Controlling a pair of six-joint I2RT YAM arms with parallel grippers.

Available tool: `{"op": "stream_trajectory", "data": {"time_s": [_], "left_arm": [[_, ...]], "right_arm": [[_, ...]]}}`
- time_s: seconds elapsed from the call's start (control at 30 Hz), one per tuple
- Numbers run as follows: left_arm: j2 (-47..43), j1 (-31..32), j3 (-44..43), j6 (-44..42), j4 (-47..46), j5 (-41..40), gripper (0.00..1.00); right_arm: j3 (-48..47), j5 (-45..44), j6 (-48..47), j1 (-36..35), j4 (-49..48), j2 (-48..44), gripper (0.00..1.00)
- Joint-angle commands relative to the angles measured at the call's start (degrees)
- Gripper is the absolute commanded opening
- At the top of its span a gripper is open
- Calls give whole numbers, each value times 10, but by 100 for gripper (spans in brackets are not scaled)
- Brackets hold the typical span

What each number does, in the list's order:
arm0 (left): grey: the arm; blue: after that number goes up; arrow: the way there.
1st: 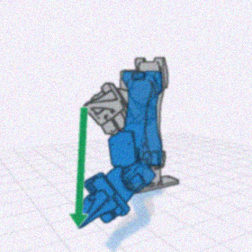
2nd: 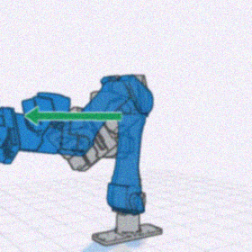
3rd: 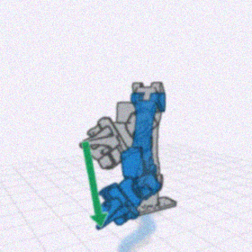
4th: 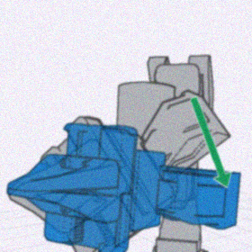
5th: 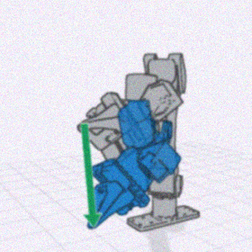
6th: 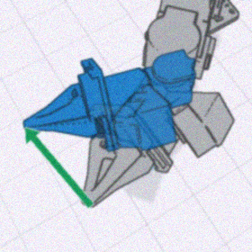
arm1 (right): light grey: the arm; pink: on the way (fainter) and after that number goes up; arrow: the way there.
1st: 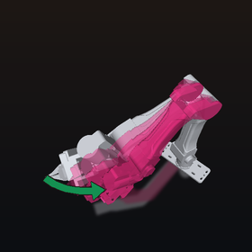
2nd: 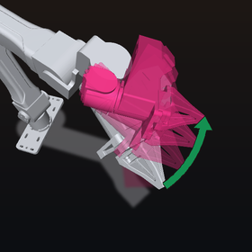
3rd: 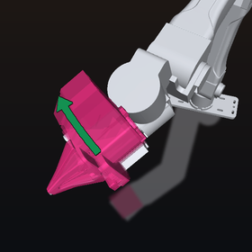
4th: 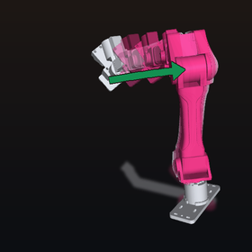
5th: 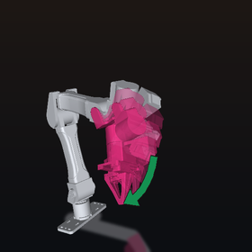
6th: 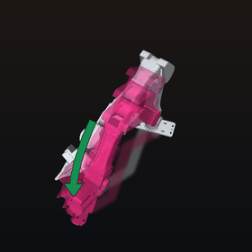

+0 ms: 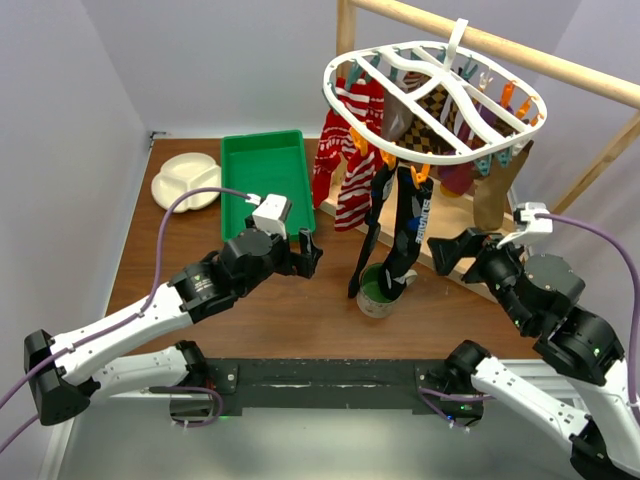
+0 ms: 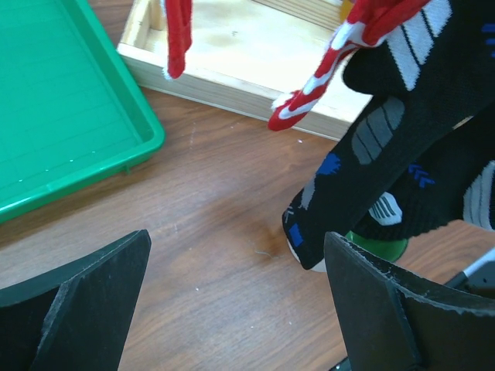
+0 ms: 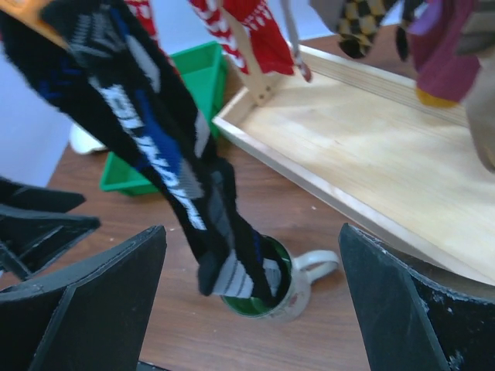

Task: Remove the socks clipped to the hanger
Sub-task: Remove the sock from the hanger.

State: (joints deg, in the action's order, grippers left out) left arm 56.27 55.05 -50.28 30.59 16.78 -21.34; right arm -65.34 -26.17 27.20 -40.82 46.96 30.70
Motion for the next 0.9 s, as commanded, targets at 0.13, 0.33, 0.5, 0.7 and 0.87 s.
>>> {"op": "stream_trajectory", "data": {"time_s": [0.13,0.33,0.5,0.7,0.87], "left_arm": [[-15,0,-13,-26,-42,53,100],[-20,0,-12,-35,-41,67,100],[-21,0,-12,-39,-44,77,100],[-20,0,-9,-38,-53,98,100],[-19,0,-7,-39,-70,134,100]], "right_arm": [[82,149,-35,0,-132,32,96],[156,154,-33,1,-201,46,96],[209,144,-25,0,-245,52,94],[224,133,-28,0,-266,56,67],[165,183,-36,0,-238,72,0]]}}
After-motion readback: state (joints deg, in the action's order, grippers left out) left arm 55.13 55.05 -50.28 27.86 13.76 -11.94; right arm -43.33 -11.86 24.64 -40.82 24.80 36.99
